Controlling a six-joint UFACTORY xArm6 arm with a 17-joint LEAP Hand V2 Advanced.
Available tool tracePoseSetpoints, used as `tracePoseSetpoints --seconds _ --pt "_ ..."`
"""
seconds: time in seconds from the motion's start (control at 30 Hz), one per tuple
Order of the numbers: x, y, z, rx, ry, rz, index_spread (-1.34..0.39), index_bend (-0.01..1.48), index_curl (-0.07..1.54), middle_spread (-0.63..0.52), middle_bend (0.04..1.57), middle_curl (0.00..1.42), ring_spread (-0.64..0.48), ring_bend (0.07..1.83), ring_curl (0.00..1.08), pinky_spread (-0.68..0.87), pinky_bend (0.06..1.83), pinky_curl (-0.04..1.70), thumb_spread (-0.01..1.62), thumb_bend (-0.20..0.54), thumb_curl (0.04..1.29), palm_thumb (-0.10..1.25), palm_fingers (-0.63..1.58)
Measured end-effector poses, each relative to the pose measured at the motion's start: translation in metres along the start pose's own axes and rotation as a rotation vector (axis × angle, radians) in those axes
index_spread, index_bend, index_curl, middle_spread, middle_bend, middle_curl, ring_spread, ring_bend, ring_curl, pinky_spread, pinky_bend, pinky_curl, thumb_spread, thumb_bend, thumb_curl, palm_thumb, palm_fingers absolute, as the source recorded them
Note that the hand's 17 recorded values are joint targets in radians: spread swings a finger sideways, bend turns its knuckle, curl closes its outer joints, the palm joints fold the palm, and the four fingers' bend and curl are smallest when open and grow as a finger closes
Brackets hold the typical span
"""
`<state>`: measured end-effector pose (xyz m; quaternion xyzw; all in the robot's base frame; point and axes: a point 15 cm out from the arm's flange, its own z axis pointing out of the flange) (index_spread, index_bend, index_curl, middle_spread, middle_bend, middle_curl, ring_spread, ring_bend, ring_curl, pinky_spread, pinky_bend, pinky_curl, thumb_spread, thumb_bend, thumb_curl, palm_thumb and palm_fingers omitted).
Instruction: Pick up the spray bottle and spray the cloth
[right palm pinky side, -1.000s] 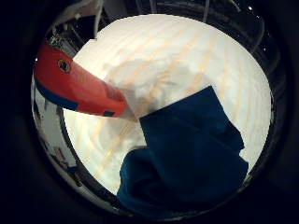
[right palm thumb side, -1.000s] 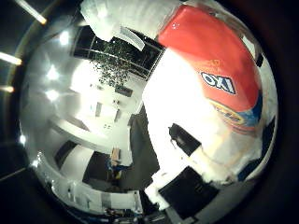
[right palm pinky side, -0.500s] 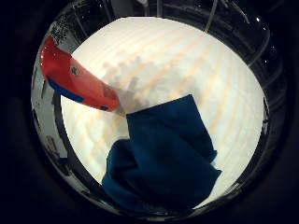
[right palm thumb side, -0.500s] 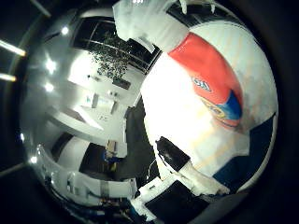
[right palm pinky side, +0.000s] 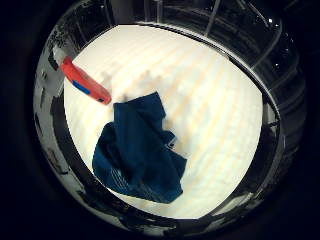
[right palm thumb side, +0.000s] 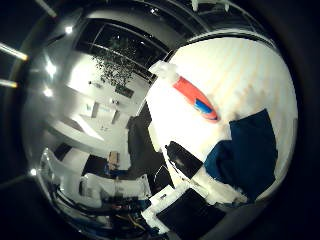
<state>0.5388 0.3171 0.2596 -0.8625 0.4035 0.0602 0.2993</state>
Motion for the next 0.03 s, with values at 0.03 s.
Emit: tracePoseSetpoints --seconds 0.03 --pt "0.0038 0.0046 -0.0098 0.002 0.013 0.000 -0.23 0.16 0.29 0.15 0.20 0.34 0.27 0.43 0.23 0.54 0.52 0.35 1.05 -0.026 0.32 0.58 0.12"
